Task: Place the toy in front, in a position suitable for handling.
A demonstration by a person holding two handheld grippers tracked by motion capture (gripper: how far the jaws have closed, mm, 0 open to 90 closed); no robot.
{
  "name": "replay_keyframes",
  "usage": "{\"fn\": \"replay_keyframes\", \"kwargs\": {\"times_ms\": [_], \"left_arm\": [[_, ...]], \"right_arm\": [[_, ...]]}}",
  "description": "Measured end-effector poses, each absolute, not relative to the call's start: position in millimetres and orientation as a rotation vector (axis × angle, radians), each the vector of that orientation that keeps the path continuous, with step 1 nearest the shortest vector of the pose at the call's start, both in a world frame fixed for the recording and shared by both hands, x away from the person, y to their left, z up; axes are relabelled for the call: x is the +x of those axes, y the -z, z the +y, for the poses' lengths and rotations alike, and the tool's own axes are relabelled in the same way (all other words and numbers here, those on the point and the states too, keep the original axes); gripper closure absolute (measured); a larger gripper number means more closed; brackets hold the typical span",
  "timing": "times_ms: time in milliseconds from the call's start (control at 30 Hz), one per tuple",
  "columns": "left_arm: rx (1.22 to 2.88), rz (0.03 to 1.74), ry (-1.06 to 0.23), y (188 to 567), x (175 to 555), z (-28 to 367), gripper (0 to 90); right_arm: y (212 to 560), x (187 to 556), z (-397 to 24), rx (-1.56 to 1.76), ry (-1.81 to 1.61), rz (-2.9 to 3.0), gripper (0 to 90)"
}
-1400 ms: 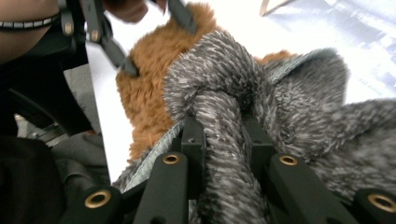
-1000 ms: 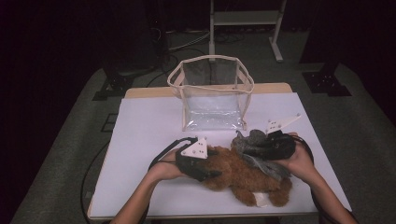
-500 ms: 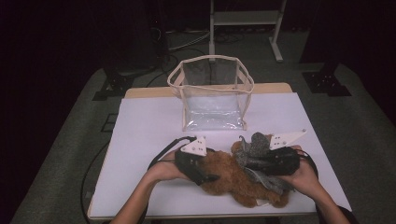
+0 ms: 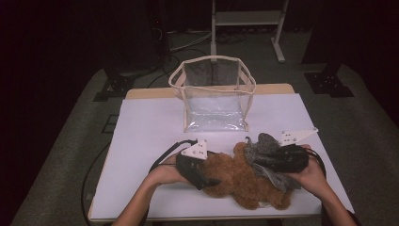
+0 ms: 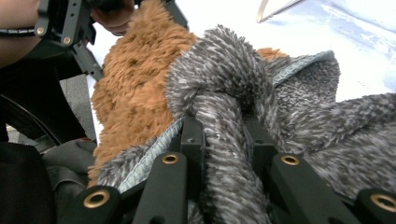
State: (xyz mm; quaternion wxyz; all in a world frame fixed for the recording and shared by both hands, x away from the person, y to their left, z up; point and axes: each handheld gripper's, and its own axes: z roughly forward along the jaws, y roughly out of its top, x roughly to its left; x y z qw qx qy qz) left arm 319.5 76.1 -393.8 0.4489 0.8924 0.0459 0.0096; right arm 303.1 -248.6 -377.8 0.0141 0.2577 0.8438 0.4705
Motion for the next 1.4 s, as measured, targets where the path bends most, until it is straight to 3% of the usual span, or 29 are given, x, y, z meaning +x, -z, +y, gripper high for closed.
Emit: {"fn": "replay_keyframes", "kwargs": {"times_ms": [133, 267, 333, 433, 600, 833, 1000, 1267, 1333, 1400], "left_arm": [[2.214, 0.130, -0.002, 397.2, 319.3, 71.0, 2.7], [2.218, 0.113, -0.018, 397.0, 318.5, 63.4, 2.6], [2.234, 0.091, -0.052, 394.1, 317.6, 62.0, 11.9], [2.264, 0.062, -0.122, 387.8, 319.2, 62.6, 34.8], [2.299, 0.072, -0.224, 378.9, 329.5, 63.7, 42.8], [2.335, 0.108, -0.370, 365.3, 345.0, 84.0, 43.1], [2.315, 0.145, -0.341, 370.1, 335.2, 102.1, 40.9], [2.224, 0.191, -0.214, 372.5, 323.1, 120.7, 17.3], [2.219, 0.182, -0.198, 374.2, 322.7, 120.2, 17.5], [2.212, 0.156, -0.185, 377.7, 320.4, 119.5, 26.4]], "right_arm": [[378.9, 293.9, -246.5, 0.767, -1.465, 2.638, 74.2], [379.7, 289.9, -247.0, 0.756, -1.475, 2.637, 74.1], [381.2, 291.5, -248.7, 0.773, -1.494, 2.631, 74.1], [381.4, 298.0, -250.9, 0.808, -1.514, 2.617, 73.8], [378.1, 316.0, -249.4, 0.838, -1.539, 2.591, 73.8], [366.1, 347.2, -227.9, 0.792, -1.521, 2.611, 73.8], [374.2, 358.9, -211.0, 0.743, -1.532, 2.658, 73.6], [379.4, 325.7, -205.6, 0.629, -1.544, 2.670, 74.1], [377.8, 317.8, -204.7, 0.601, -1.525, 2.668, 74.1], [376.6, 312.4, -204.6, 0.586, -1.518, 2.670, 74.0]]}}
